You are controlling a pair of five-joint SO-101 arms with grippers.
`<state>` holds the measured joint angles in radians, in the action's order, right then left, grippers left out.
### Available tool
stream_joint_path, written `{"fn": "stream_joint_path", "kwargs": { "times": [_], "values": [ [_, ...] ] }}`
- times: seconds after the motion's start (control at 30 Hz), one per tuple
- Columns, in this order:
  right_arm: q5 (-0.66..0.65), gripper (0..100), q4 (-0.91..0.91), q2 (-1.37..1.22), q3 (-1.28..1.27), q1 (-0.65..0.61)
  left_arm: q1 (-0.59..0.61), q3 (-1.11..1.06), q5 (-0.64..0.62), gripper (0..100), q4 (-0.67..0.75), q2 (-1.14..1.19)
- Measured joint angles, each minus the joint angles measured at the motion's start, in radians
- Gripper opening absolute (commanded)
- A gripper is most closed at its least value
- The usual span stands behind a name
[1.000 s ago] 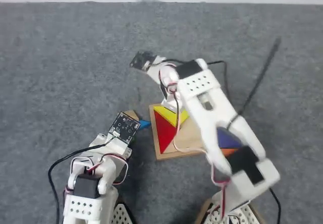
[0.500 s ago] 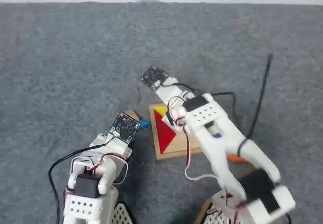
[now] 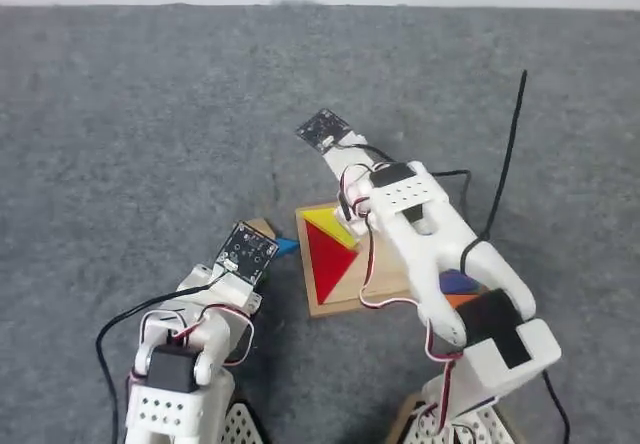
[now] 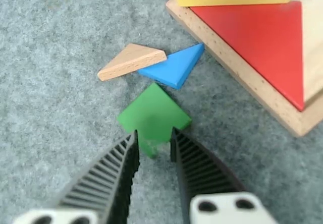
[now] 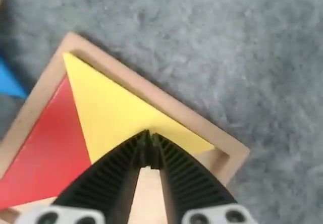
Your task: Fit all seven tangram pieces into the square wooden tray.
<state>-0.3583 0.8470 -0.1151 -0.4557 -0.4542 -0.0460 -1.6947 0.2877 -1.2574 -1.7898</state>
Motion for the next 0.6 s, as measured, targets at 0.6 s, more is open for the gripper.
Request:
{"fn": "stream_joint_path", "kwargs": {
  "times": [0.6],
  "values": [
    [0.049, 1.3, 0.072, 0.213, -0.055, -0.086, 0.000, 0.000, 0.000, 10, 0.000, 0.000]
  ]
}}
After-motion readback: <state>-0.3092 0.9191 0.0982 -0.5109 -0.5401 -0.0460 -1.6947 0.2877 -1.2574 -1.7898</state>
